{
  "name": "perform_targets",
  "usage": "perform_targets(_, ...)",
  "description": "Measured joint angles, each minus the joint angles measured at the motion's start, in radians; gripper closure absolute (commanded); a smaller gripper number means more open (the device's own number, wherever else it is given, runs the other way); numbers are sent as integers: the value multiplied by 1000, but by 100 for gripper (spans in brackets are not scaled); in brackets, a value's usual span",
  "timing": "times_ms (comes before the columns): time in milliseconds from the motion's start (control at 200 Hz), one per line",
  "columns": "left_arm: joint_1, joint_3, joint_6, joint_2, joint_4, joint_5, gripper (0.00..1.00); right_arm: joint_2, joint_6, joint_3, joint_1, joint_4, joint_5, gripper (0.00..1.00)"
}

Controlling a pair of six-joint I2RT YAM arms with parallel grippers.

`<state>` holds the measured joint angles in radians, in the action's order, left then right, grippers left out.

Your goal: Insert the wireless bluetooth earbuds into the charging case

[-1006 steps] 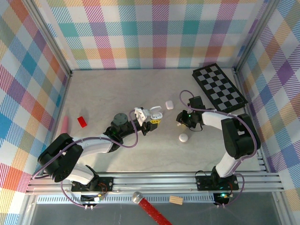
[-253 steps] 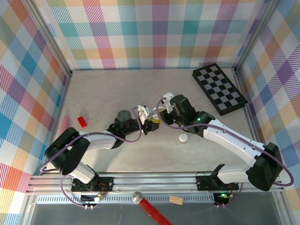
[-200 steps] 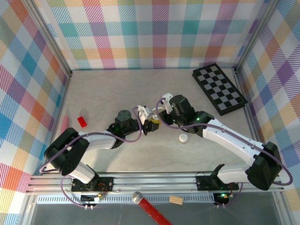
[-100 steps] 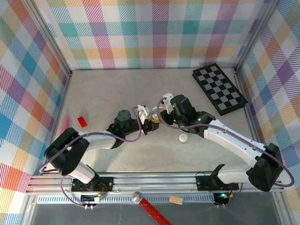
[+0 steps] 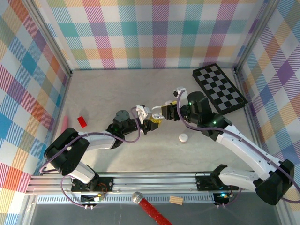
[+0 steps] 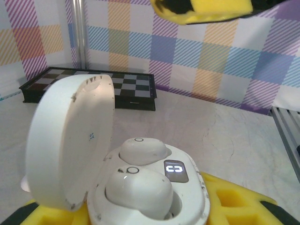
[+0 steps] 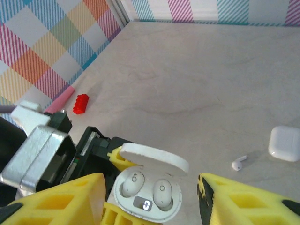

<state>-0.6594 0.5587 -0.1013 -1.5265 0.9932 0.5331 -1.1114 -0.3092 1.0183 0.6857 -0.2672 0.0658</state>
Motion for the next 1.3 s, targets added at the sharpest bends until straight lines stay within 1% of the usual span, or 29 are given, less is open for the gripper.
perform_targets(245,1,-12,-46,13,0,29,68,-176,-76,221,-18,-158,37,46)
perform_targets(465,1,-12,-39,42,-1,34,68,-279,-79,275,-19,-252,40,45)
perform_targets(675,2,-19,-2,43,-8,11,67,-281,-79,278,-20,-281,48,44)
perform_targets(760,8,-19,9,52,-6,2,67,-254,-83,251,-26,-281,52,41)
perform_targets(825,11,-19,16,63,-6,-3,67,-222,-100,215,-40,-275,78,38)
perform_targets(910,14,-18,24,81,-6,-11,68,-164,-150,143,-95,-233,157,36)
perform_targets(1075,14,-17,45,105,-5,-18,67,-59,-297,-16,-238,-60,356,31)
perform_targets(1215,14,-17,60,111,10,-18,67,-49,-444,-86,-261,110,504,24)
perform_targets(1300,14,-17,66,111,31,-18,67,-57,-555,-125,-261,231,583,23)
